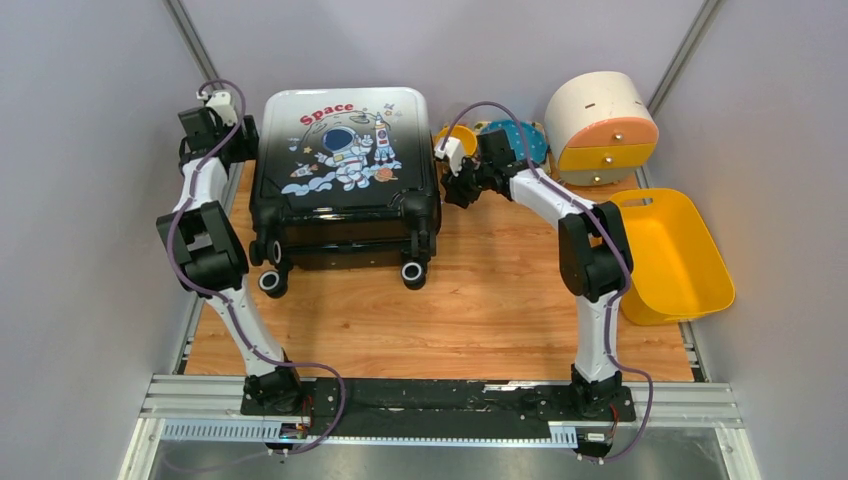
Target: Open, take out, and arrange the luggage
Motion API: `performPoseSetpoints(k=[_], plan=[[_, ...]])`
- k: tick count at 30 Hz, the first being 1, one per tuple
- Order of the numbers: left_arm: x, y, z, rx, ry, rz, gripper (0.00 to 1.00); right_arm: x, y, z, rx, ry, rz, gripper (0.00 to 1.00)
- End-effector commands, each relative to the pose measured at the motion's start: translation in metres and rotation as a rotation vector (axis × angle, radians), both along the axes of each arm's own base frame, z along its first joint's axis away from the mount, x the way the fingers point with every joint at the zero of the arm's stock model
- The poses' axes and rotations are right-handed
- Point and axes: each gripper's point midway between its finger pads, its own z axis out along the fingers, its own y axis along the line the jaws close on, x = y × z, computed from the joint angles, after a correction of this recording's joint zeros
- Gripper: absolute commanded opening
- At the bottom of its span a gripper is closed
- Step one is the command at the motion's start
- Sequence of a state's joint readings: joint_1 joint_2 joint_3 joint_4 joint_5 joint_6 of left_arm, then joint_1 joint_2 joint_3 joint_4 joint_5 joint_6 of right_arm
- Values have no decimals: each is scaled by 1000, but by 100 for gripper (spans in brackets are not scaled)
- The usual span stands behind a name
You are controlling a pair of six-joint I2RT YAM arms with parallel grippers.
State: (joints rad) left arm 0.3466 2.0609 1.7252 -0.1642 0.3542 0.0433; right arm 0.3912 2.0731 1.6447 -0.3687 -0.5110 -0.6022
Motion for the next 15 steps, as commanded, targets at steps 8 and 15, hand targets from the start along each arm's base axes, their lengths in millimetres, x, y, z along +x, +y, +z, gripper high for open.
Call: performPoseSetpoints(k=[8, 15], plan=[[-61, -20, 155, 94, -140, 140, 83, -40, 61, 17, 120, -60, 208, 45], [-118, -95, 154, -72, -59, -133, 82, -90, 100, 24, 171, -28, 309, 45]])
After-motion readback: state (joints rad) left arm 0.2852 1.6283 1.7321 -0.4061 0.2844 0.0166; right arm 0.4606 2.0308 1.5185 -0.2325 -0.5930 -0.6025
